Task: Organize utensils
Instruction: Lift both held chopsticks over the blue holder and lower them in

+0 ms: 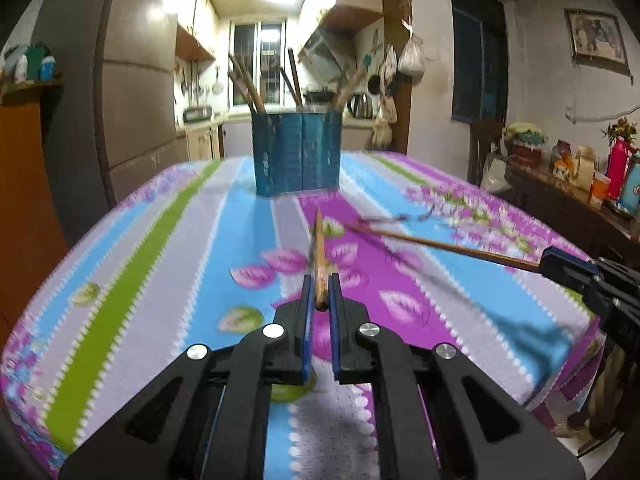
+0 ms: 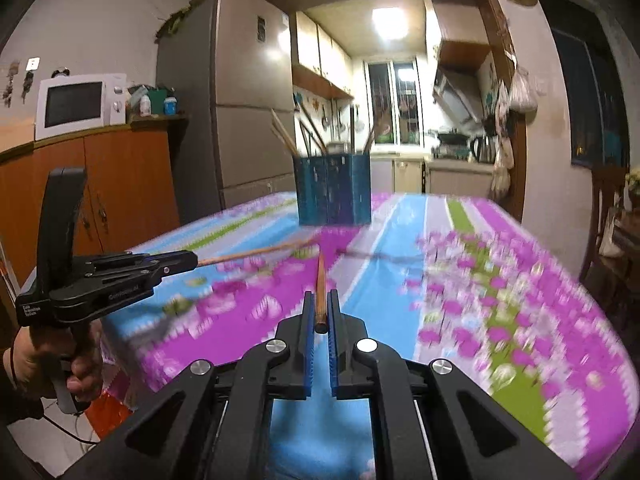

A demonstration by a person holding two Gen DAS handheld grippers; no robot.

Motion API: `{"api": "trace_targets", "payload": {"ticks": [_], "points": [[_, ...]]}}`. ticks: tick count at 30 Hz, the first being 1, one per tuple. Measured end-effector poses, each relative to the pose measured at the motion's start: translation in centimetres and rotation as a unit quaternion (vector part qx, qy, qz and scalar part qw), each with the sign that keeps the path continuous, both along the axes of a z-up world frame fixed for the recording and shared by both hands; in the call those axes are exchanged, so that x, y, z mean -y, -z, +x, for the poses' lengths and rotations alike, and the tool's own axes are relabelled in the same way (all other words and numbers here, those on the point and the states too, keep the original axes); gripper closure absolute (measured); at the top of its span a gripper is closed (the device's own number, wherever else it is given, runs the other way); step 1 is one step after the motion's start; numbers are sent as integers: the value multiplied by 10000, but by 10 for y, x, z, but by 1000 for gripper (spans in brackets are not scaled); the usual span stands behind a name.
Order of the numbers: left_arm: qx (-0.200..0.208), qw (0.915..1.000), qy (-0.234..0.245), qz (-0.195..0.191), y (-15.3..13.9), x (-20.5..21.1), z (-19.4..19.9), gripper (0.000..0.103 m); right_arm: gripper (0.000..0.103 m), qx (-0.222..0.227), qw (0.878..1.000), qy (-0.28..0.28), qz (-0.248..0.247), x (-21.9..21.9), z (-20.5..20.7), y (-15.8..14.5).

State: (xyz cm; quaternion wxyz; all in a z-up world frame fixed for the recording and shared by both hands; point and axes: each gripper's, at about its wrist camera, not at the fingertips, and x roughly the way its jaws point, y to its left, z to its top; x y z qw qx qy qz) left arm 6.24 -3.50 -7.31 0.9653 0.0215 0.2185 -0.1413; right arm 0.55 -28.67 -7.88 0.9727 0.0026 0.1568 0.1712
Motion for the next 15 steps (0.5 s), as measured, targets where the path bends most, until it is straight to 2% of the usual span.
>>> {"api": "trace_targets", "payload": {"ticks": [7, 15], "points": [[645, 9979, 32, -59, -53, -8, -5, 98, 96, 735, 9969, -161, -242, 0, -3, -63], [975, 9951, 129, -70, -106, -8, 19, 98, 96, 915, 9938, -466, -432, -1, 35, -114]]}}
